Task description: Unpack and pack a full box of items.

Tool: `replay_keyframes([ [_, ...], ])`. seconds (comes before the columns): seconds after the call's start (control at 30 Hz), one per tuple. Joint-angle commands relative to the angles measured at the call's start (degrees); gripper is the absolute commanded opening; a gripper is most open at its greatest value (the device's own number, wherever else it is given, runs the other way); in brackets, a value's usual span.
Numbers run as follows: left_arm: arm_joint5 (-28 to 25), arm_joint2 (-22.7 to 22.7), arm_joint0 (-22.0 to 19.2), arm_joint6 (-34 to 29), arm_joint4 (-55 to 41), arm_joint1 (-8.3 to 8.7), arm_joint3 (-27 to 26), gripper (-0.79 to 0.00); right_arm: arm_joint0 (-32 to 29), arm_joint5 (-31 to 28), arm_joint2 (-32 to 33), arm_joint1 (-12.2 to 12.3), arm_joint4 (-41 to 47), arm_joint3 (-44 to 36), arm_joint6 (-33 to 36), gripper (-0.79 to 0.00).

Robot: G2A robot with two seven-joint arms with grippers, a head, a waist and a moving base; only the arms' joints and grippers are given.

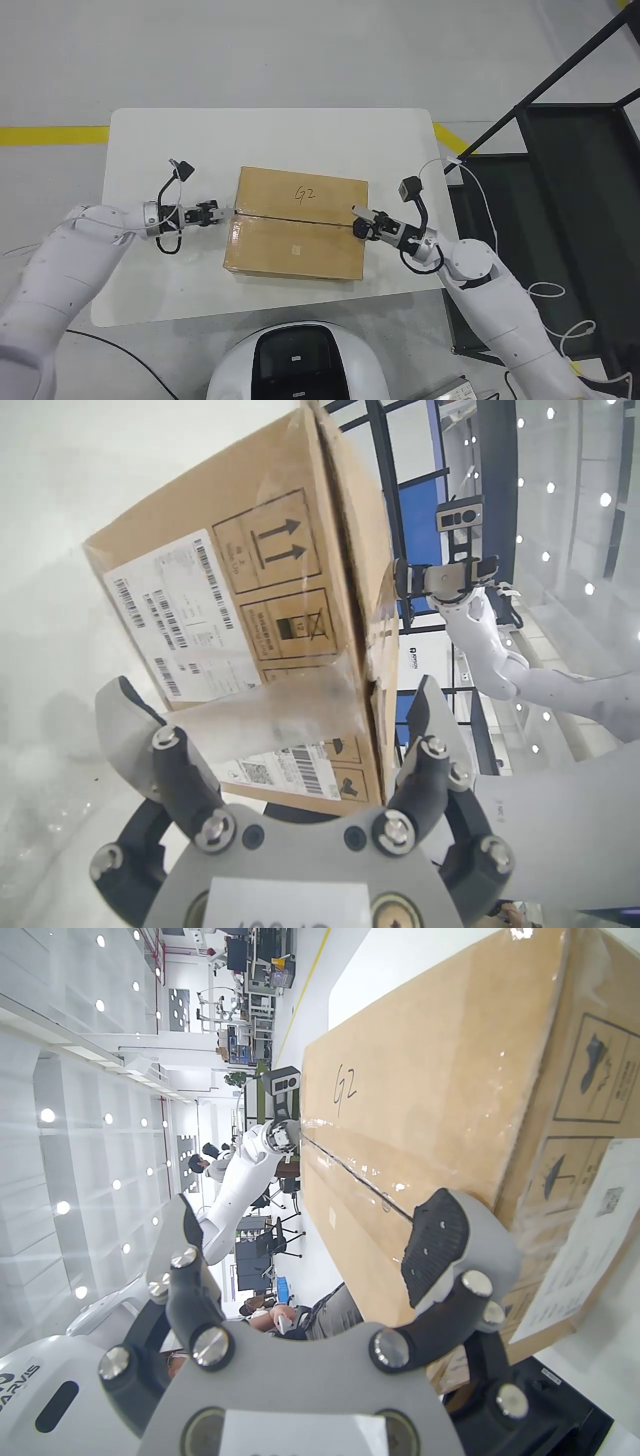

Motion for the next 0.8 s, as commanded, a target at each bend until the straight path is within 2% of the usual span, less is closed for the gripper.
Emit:
replay_keyframes([
  [0.0,0.84,-0.37,-0.41,-1.35,-1.55,0.02,-0.83,0.0,-0.02,0.0,-0.01,-0.03,-0.06,0.03,-0.03,0.0],
  [0.47,3.03,-4.21,1.63,-3.55,-7.96,3.31,-13.34,0.0,0.16,-0.2,-0.02,-0.24,-0.01,0.38,0.0,0.0],
  [0.77,3.97,-4.96,2.08,-4.49,-9.53,4.49,-19.28,0.0,-0.01,-0.27,0.52,-0.28,0.24,0.66,0.0,0.0],
])
